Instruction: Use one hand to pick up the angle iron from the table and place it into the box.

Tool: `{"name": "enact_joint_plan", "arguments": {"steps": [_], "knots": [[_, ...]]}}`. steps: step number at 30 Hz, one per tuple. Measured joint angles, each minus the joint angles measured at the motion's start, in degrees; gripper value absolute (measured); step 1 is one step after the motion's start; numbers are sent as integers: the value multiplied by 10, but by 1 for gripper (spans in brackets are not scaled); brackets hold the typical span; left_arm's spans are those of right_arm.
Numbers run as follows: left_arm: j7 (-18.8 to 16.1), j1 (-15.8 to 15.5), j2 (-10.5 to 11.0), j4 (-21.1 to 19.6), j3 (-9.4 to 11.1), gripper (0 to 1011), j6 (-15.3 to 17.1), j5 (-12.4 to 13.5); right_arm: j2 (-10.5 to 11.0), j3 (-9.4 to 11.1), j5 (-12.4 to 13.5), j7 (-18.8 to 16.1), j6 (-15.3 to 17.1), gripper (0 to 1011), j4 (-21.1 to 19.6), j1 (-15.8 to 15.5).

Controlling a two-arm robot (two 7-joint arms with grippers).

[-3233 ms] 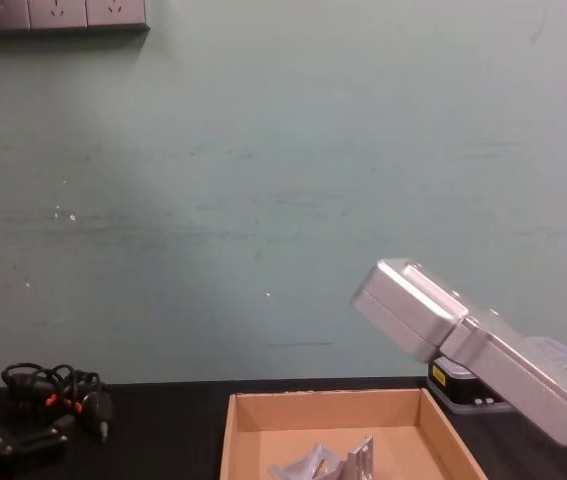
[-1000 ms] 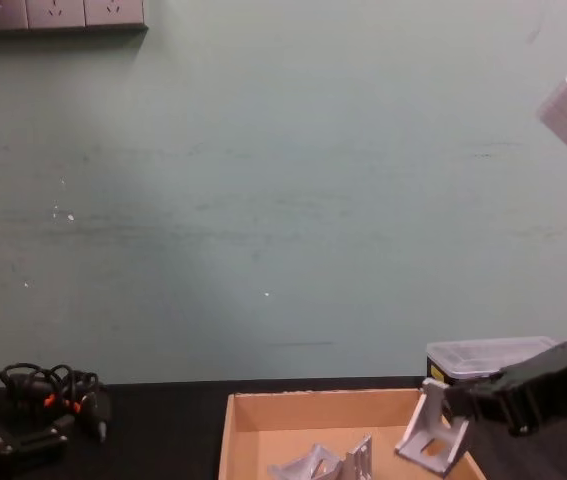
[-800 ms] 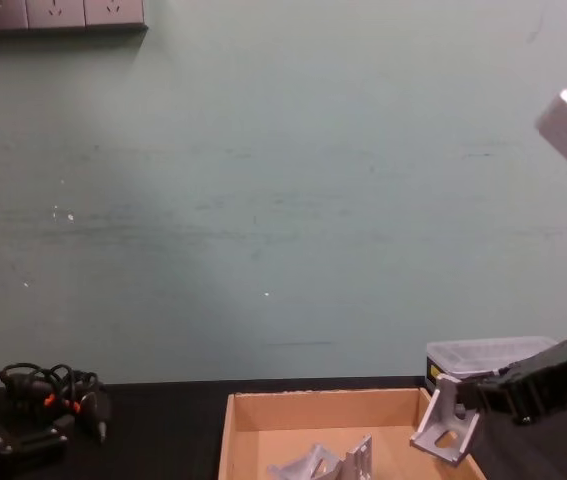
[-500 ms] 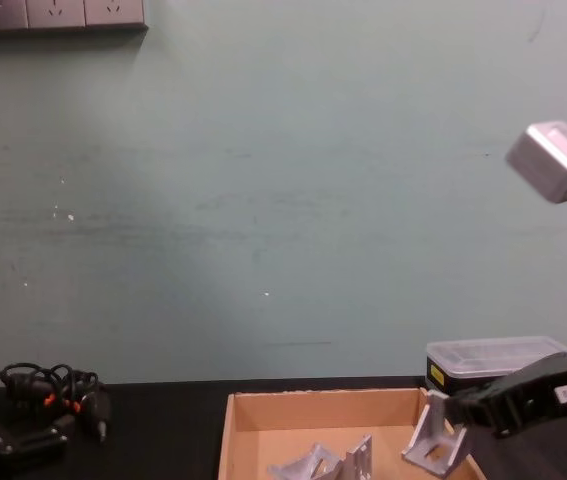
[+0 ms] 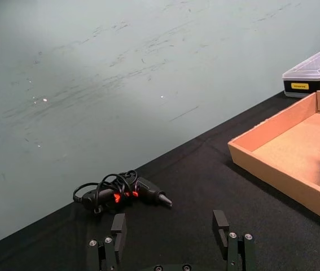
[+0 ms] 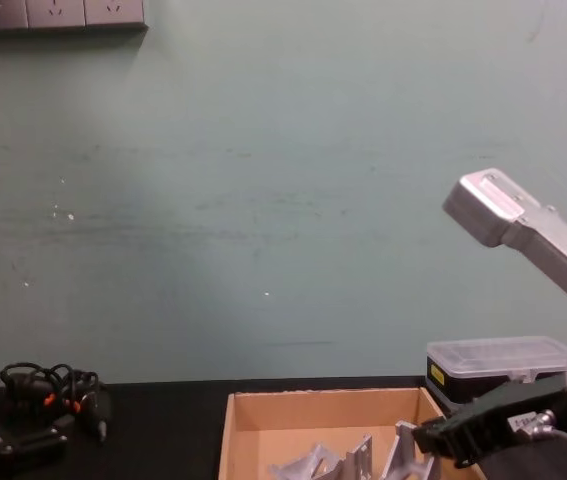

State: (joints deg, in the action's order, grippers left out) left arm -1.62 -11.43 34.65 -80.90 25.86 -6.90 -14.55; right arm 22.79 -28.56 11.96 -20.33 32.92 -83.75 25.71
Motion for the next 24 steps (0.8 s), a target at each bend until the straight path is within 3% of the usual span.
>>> {"name": "enact_joint_plan", "arguments": {"steps": [18,24], "knots": [[0,0,0,0,0,1000,0,0,-25,1,-32,-11,-10,75,38,17],[0,0,0,0,0,1000,0,0,-27,4,-40,-13,-13,209,38,16]]}}
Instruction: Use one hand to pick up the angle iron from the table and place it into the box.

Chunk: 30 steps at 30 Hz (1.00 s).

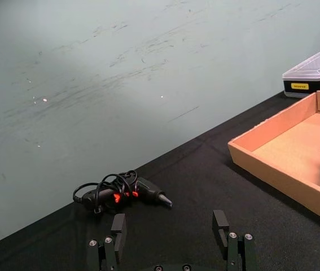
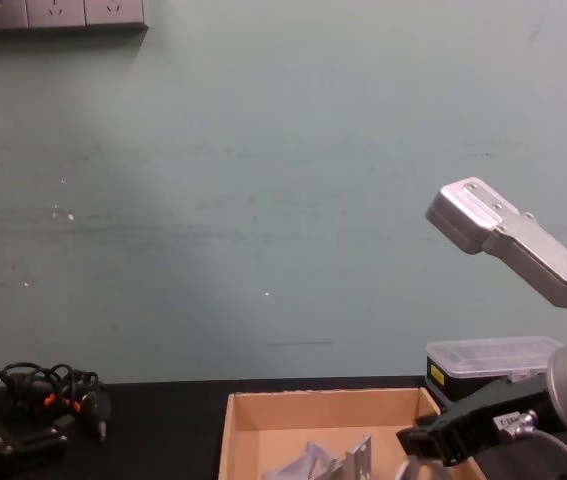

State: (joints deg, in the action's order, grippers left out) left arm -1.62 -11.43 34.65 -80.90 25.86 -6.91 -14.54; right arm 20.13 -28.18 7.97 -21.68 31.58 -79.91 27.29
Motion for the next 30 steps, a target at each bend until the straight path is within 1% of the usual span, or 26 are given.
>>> {"name": "enact_joint_plan", "arguments": {"steps": [2,3,5,6,7,8,9,10,11,14,16,17,18,19,22,23,24,27,28,30], "knots": [[0,0,0,0,0,1000,0,0,-1,3,-3,0,-2,315,-1,-2],[0,0,0,0,0,1000,0,0,-2,5,-4,0,-4,315,-3,-4],[0,0,0,0,0,1000,0,0,-2,8,-5,0,-5,393,-4,-6],[0,0,0,0,0,1000,0,0,-3,10,-5,0,-6,403,-5,-7],[0,0,0,0,0,1000,0,0,-4,14,-5,0,-8,450,-7,-10],[0,0,0,0,0,1000,0,0,-4,16,-6,0,-8,450,-8,-11],[0,0,0,0,0,1000,0,0,-4,17,-6,0,-9,471,-9,-12],[0,0,0,0,0,1000,0,0,-5,19,-6,0,-10,533,-10,-13],[0,0,0,0,0,1000,0,0,-5,23,-6,-1,-11,574,-13,-17],[0,0,0,0,0,1000,0,0,-5,28,-6,-2,-14,653,-17,-21],[0,0,0,0,0,1000,0,0,-5,32,-7,-1,-22,713,-24,-28],[0,0,0,0,0,1000,0,0,-4,34,-10,-1,-29,771,-31,-33],[0,0,0,0,0,1000,0,0,-2,34,-12,-1,-32,788,-35,-36],[0,0,0,0,0,1000,0,0,-1,35,-14,0,-36,844,-40,-38],[0,0,0,0,0,1000,0,0,5,42,-19,2,-53,896,-63,-54],[0,0,0,0,0,1000,0,0,5,42,-19,2,-53,915,-63,-54],[0,0,0,0,0,1000,0,0,6,44,-19,2,-56,958,-67,-57],[0,0,0,0,0,1000,0,0,13,55,-24,9,-78,1002,-88,-75],[0,0,0,0,0,1000,0,0,13,55,-24,9,-78,1002,-88,-75],[0,0,0,0,0,1000,0,0,20,65,-34,21,-108,1000,-103,-93]]}}
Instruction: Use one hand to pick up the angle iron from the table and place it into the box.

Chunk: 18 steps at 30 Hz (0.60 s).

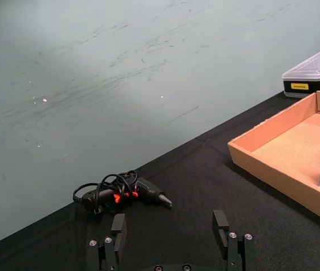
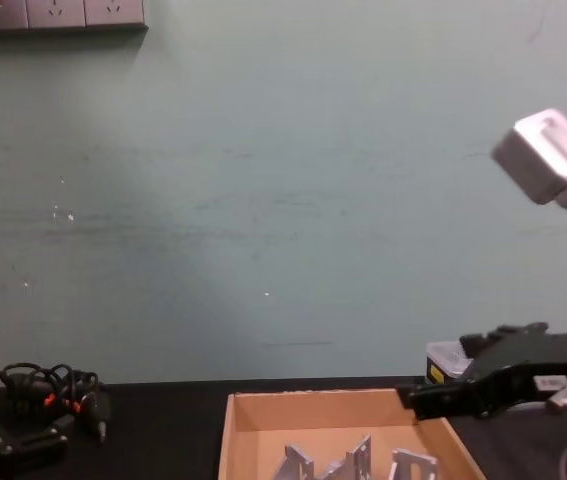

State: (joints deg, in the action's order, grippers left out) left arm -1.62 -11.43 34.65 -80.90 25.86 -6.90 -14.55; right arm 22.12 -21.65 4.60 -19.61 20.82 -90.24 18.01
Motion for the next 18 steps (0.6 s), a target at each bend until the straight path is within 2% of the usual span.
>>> {"name": "enact_joint_plan", "arguments": {"steps": [3,4,8,18], "knots": [[0,0,0,0,0,1000,0,0,7,10,-10,10,-31,1000,-12,-17],[0,0,0,0,0,1000,0,0,7,10,-10,10,-31,1000,-12,-17],[0,0,0,0,0,1000,0,0,19,29,-22,22,-75,1000,-25,-44],[0,0,0,0,0,1000,0,0,29,68,-40,46,-165,1000,-35,-97]]}}
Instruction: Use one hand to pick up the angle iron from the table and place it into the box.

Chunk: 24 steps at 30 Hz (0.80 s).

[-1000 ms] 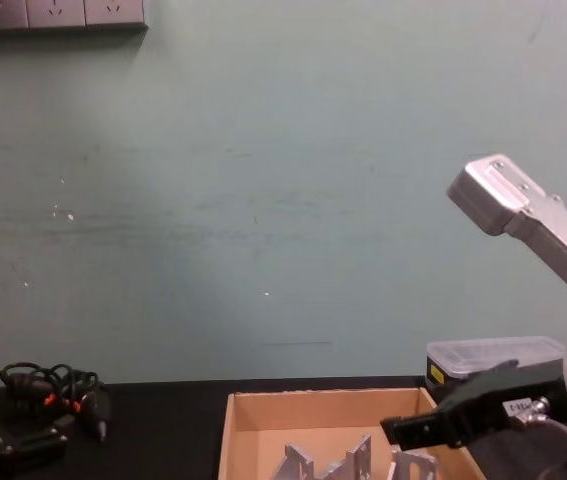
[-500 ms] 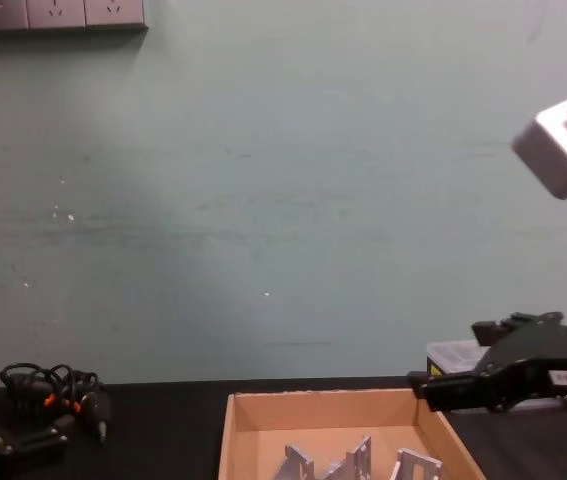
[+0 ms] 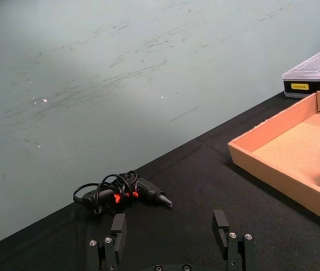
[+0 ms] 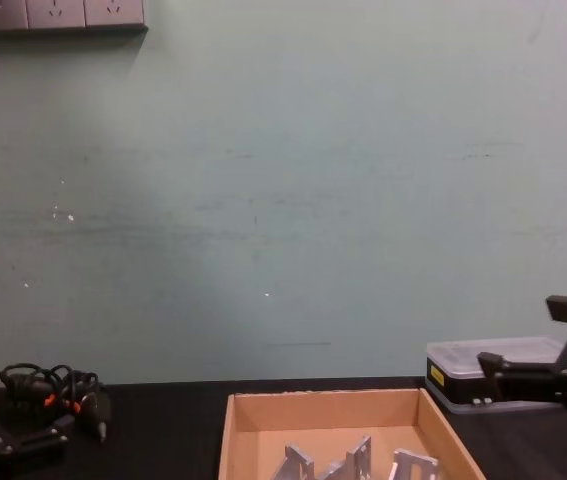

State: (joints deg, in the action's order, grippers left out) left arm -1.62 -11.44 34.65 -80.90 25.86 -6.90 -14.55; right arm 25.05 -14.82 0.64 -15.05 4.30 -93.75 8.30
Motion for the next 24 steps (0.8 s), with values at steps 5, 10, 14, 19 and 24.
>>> {"name": "enact_joint_plan", "arguments": {"steps": [5,10,14,19,24], "knots": [[0,0,0,0,0,1000,0,0,-3,13,-8,6,-38,1000,14,-13],[0,0,0,0,0,1000,0,0,-5,15,-9,7,-44,1000,18,-14],[0,0,0,0,0,1000,0,0,-5,14,-9,6,-41,1000,17,-13],[0,0,0,0,0,1000,0,0,-4,13,-8,6,-38,1000,16,-12],[0,0,0,0,0,1000,0,0,-4,12,-7,6,-36,1000,15,-12]]}}
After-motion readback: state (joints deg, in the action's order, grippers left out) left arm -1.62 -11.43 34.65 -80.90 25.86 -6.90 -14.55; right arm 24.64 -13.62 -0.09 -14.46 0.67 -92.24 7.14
